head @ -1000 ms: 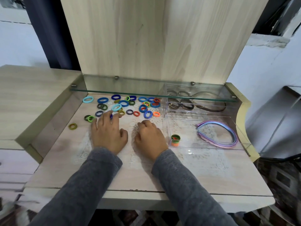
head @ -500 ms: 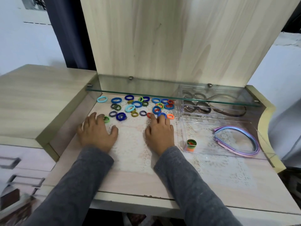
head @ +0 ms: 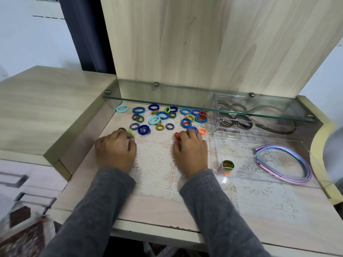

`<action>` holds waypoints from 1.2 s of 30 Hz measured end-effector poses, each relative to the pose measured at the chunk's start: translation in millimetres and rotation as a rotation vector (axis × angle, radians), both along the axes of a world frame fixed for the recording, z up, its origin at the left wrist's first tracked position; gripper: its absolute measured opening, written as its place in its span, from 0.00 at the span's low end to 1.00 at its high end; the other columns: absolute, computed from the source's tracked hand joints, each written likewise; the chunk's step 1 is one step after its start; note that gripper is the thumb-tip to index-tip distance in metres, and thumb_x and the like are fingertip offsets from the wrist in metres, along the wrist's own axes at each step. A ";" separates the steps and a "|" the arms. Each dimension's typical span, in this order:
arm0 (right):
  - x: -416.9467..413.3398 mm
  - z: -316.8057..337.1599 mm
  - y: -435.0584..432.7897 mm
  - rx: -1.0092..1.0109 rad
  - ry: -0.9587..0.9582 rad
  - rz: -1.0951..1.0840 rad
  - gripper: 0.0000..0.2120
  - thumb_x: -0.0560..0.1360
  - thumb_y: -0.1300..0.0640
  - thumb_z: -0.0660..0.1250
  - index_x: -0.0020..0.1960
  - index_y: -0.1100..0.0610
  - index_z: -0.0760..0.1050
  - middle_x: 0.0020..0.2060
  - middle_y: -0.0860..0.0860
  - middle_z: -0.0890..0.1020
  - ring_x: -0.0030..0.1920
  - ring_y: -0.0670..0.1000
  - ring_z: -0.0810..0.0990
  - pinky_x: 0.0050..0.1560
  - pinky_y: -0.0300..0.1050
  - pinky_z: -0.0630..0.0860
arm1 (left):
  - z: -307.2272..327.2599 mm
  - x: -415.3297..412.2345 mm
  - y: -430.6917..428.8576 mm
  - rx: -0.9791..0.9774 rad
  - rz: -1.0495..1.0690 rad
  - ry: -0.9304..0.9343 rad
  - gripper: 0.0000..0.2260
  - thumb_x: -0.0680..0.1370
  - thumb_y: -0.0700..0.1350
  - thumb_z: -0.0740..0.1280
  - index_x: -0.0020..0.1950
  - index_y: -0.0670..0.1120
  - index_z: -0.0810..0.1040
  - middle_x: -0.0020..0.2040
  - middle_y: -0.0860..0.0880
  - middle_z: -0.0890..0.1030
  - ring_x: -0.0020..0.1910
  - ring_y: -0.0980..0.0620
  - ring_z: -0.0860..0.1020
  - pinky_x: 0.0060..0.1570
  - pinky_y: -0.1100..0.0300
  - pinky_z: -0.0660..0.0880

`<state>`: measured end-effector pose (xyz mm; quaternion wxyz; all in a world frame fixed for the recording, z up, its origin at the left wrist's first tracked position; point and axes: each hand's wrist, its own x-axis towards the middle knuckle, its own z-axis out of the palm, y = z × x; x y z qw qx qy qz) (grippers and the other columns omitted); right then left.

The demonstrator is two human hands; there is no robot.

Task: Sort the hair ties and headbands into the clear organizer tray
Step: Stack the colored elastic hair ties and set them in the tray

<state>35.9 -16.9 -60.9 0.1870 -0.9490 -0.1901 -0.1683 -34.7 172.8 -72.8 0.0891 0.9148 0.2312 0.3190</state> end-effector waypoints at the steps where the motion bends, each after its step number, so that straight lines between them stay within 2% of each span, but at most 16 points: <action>1: 0.0 -1.0 -0.3 0.012 -0.018 0.002 0.12 0.80 0.50 0.59 0.56 0.56 0.76 0.54 0.52 0.78 0.54 0.54 0.73 0.52 0.51 0.72 | -0.3 -0.4 -0.3 0.015 -0.010 -0.007 0.10 0.72 0.48 0.61 0.45 0.47 0.81 0.44 0.49 0.83 0.40 0.44 0.80 0.48 0.52 0.71; 6: 1.5 -4.5 0.2 0.064 -0.094 0.004 0.09 0.77 0.52 0.64 0.50 0.56 0.78 0.47 0.52 0.79 0.48 0.54 0.75 0.45 0.50 0.73 | -4.8 1.7 2.1 0.039 -0.082 -0.033 0.11 0.73 0.46 0.62 0.50 0.48 0.81 0.48 0.50 0.83 0.47 0.48 0.80 0.52 0.51 0.71; 12: 2.3 -5.6 -1.0 0.095 -0.109 0.032 0.08 0.77 0.52 0.65 0.49 0.55 0.79 0.44 0.52 0.79 0.46 0.54 0.75 0.43 0.49 0.73 | -6.7 3.6 -2.0 0.089 -0.191 -0.023 0.12 0.73 0.46 0.63 0.52 0.49 0.82 0.54 0.51 0.82 0.55 0.49 0.79 0.54 0.51 0.66; 22: 2.1 -6.7 -3.0 0.102 -0.086 0.058 0.06 0.74 0.57 0.66 0.49 0.56 0.79 0.46 0.52 0.80 0.48 0.55 0.75 0.44 0.50 0.73 | -2.6 -1.5 -6.1 0.121 -0.262 -0.049 0.07 0.75 0.49 0.64 0.45 0.50 0.81 0.45 0.53 0.82 0.43 0.50 0.79 0.49 0.52 0.66; 27: 7.3 -9.5 -5.3 0.257 0.008 0.086 0.04 0.76 0.58 0.65 0.48 0.57 0.78 0.46 0.51 0.79 0.48 0.52 0.73 0.49 0.52 0.73 | 2.9 -2.1 -8.0 0.092 -0.462 -0.019 0.07 0.74 0.50 0.64 0.46 0.51 0.82 0.46 0.57 0.83 0.45 0.54 0.80 0.49 0.54 0.67; 30: 6.9 -7.5 -8.6 0.361 0.027 0.116 0.03 0.76 0.59 0.66 0.47 0.58 0.78 0.46 0.51 0.79 0.48 0.51 0.71 0.51 0.50 0.73 | 10.0 -0.2 -6.1 0.011 -0.496 0.030 0.08 0.74 0.52 0.65 0.46 0.54 0.83 0.46 0.60 0.83 0.45 0.57 0.80 0.50 0.57 0.64; 33: 4.3 -3.8 -7.9 0.366 0.003 0.175 0.03 0.76 0.59 0.66 0.48 0.57 0.78 0.47 0.50 0.79 0.49 0.50 0.72 0.52 0.48 0.72 | 10.0 1.8 -9.7 0.006 -0.542 0.052 0.10 0.74 0.55 0.64 0.48 0.56 0.83 0.48 0.61 0.83 0.48 0.60 0.79 0.52 0.57 0.64; 36: 1.3 -1.4 -6.3 0.315 -0.068 0.270 0.04 0.76 0.58 0.65 0.49 0.56 0.78 0.46 0.49 0.79 0.49 0.50 0.72 0.51 0.48 0.72 | 6.1 1.5 -16.1 -0.014 -0.587 0.033 0.11 0.75 0.56 0.63 0.49 0.56 0.83 0.49 0.62 0.83 0.48 0.61 0.79 0.55 0.53 0.67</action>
